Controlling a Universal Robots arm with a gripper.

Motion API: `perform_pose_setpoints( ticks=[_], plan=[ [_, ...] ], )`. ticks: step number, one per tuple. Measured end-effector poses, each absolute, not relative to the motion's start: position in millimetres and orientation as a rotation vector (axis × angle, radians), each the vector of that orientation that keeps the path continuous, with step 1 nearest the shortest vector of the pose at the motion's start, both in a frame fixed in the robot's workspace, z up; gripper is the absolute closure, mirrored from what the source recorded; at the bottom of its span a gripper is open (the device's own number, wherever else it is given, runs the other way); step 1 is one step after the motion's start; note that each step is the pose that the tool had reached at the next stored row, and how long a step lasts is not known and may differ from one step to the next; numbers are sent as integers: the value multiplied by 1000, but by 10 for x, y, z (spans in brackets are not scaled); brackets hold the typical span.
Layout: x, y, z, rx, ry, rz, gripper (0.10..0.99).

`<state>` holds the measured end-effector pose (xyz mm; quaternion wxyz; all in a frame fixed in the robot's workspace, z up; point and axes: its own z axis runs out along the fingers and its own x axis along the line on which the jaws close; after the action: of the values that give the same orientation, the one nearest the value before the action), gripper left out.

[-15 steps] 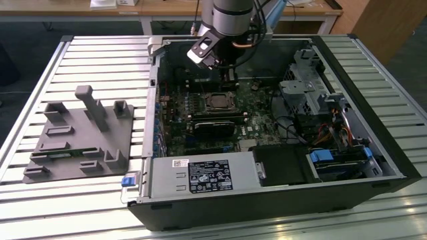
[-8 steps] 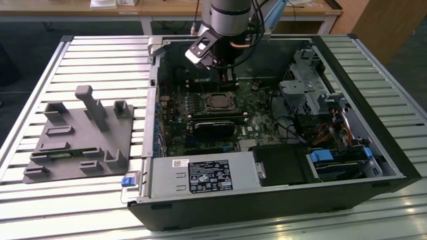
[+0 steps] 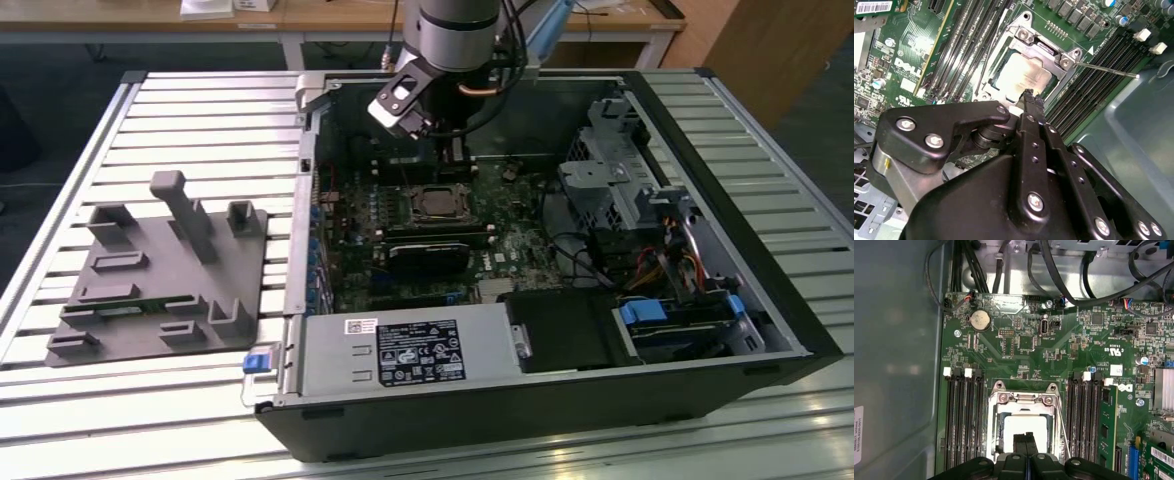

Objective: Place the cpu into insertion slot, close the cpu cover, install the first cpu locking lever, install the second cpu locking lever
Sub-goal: 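Install the first cpu locking lever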

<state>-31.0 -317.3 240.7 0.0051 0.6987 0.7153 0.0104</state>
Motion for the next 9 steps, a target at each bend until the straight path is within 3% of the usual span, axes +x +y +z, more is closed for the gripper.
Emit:
perform_pose_setpoints(
  ticks=[9],
  plan=[
    [-311,-3173,2471,2173,2254,33,980]
  ],
)
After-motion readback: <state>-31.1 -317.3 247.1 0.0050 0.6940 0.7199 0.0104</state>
